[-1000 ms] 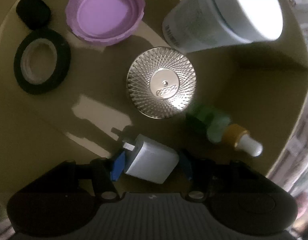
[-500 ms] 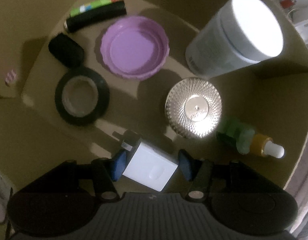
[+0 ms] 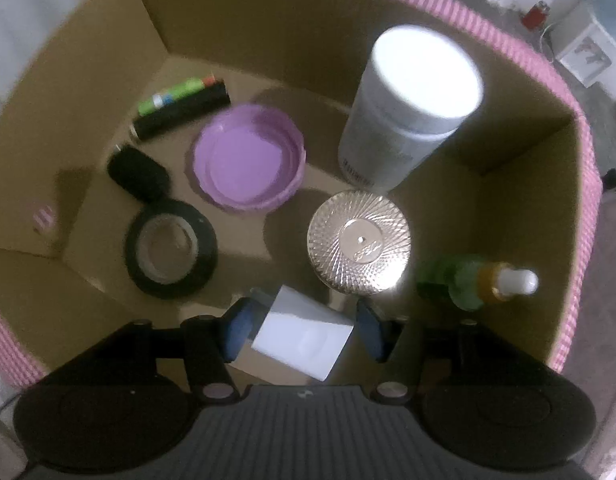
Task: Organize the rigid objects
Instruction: 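Lower the charger plug into the box and open the right tool, then withdraw the right tool up and away from the box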
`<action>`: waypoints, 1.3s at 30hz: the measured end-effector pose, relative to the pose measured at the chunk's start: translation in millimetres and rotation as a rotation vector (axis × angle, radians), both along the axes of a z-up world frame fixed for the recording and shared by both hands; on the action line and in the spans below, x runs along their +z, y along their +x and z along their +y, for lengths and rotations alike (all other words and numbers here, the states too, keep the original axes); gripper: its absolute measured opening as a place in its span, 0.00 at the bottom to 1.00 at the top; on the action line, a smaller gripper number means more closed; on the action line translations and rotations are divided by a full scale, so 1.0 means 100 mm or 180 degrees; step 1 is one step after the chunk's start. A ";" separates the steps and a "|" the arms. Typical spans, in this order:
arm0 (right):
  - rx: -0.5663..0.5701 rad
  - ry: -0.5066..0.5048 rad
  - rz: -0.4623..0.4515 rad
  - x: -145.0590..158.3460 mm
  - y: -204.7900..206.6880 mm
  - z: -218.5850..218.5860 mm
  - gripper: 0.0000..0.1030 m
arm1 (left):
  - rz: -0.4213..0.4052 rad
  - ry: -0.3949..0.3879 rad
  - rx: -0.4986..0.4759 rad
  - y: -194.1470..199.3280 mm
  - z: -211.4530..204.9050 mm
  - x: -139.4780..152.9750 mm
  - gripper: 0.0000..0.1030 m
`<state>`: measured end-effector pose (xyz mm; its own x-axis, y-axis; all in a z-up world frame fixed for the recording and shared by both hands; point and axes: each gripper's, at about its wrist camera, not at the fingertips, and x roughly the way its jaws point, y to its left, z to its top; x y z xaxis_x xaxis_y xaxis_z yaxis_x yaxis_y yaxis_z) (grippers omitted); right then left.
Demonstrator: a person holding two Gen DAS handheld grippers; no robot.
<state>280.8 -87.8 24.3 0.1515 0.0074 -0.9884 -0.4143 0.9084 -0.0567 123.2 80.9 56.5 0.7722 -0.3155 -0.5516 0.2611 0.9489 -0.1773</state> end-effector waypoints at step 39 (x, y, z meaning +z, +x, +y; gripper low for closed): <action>-0.0765 0.0825 -0.3641 1.16 -2.50 -0.83 1.00 | -0.0500 0.0611 0.0585 -0.62 -0.70 0.54 1.00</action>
<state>30.6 -170.9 140.8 0.9667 0.0376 -0.2531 -0.0612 0.9944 -0.0856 61.1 10.5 110.9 0.8872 -0.0642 -0.4568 0.0920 0.9950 0.0389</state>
